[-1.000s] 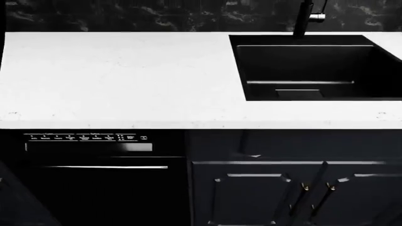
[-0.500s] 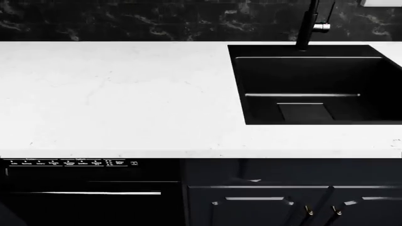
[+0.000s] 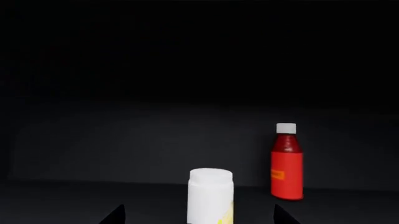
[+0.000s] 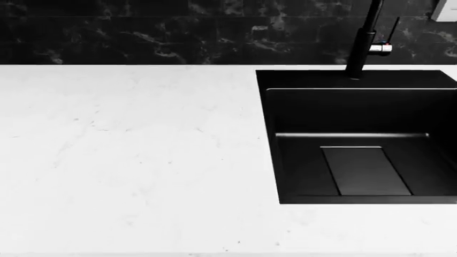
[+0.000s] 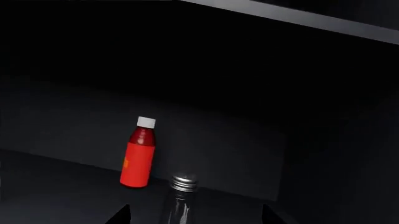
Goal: Pick and place the shaker into the drawer. Then close the cabinet.
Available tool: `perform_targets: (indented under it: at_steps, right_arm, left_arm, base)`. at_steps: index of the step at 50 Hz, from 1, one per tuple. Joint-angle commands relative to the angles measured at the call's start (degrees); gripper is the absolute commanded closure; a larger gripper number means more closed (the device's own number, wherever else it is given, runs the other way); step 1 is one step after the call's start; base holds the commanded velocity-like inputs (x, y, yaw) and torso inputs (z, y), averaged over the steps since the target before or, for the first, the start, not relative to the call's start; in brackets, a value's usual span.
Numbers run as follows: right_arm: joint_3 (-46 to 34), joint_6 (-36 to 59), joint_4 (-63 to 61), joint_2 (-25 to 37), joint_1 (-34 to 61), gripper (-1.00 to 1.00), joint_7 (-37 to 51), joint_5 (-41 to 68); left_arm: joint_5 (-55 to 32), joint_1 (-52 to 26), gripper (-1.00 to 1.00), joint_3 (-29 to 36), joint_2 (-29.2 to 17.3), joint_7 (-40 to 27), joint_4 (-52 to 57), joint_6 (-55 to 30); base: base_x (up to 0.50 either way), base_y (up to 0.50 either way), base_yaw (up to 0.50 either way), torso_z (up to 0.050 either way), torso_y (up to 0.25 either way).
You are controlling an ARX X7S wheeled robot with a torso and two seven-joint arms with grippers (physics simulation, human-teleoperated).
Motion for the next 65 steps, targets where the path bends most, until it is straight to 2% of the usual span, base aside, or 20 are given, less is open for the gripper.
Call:
perform_targets:
  at_steps: [1, 12, 27, 38, 42, 43, 51, 57, 61, 65]
  right_arm:
    - [-0.1, -0.6, 0.9, 0.2, 0.0, -1.00, 0.1, 0.3]
    - [0.4, 1.9, 1.6, -0.2, 0.0, -1.00, -3.0, 2.7]
    - [-0.2, 2.5, 2.7, 0.1, 0.0, -1.00, -3.1, 2.6]
    - [-0.6, 2.6, 3.4, 0.1, 0.0, -1.00, -3.9, 2.1]
    - [-0.5, 2.5, 3.8, 0.2, 0.0, -1.00, -3.5, 2.2]
    - [-0.6, 2.4, 3.9, 0.3, 0.0, -1.00, -3.4, 2.2]
    - [-1.0, 1.5, 5.1, 0.5, 0.0, -1.00, -2.8, 2.5]
    - [-1.5, 1.1, 5.7, 0.6, 0.0, -1.00, -3.0, 3.0]
    - [-1.8, 1.3, 5.7, 0.6, 0.0, -1.00, -2.8, 3.6]
    - [-1.4, 1.5, 5.4, 0.5, 0.0, -1.00, -3.0, 3.5]
  left_arm:
    - [-1.9, 0.3, -1.00, 2.3, 0.0, 0.5, 0.0, -0.1]
    - [2.2, 0.8, -1.00, -1.3, 0.0, 0.7, 0.0, -0.6]
    - [-0.6, 1.3, -1.00, 1.5, 0.0, 0.6, 0.0, -0.3]
    - [-0.3, 1.3, -1.00, 1.3, 0.0, 0.8, 0.0, -0.4]
    - [-0.9, 1.3, -1.00, 1.0, 0.0, 1.7, 0.0, -0.8]
    - [-1.0, 1.3, 1.00, 1.0, 0.0, 2.3, 0.0, -0.8]
    - [2.7, 1.0, 1.00, -3.5, 0.0, 2.9, 0.0, 0.0]
    - [6.5, -4.9, 1.00, -12.0, 0.0, 0.3, 0.0, 7.9]
    - [13.8, -4.9, 1.00, -19.3, 0.0, -0.8, 2.4, 10.1]
    - [14.7, -4.9, 1.00, -19.5, 0.0, -1.3, 2.8, 10.7]
  base:
    - [0.50, -0.08, 0.00, 0.000, 0.000]
    - [0.32, -0.04, 0.00, 0.000, 0.001]
    - [0.00, 0.00, 0.00, 0.000, 0.000]
    - [0.50, 0.00, 0.00, 0.000, 0.000]
    - [0.00, 0.00, 0.00, 0.000, 0.000]
    - [0.00, 0.00, 0.00, 0.000, 0.000]
    - [0.00, 0.00, 0.00, 0.000, 0.000]
    - [0.00, 0.00, 0.00, 0.000, 0.000]
    - [0.00, 0.00, 0.00, 0.000, 0.000]
    - [0.00, 0.00, 0.00, 0.000, 0.000]
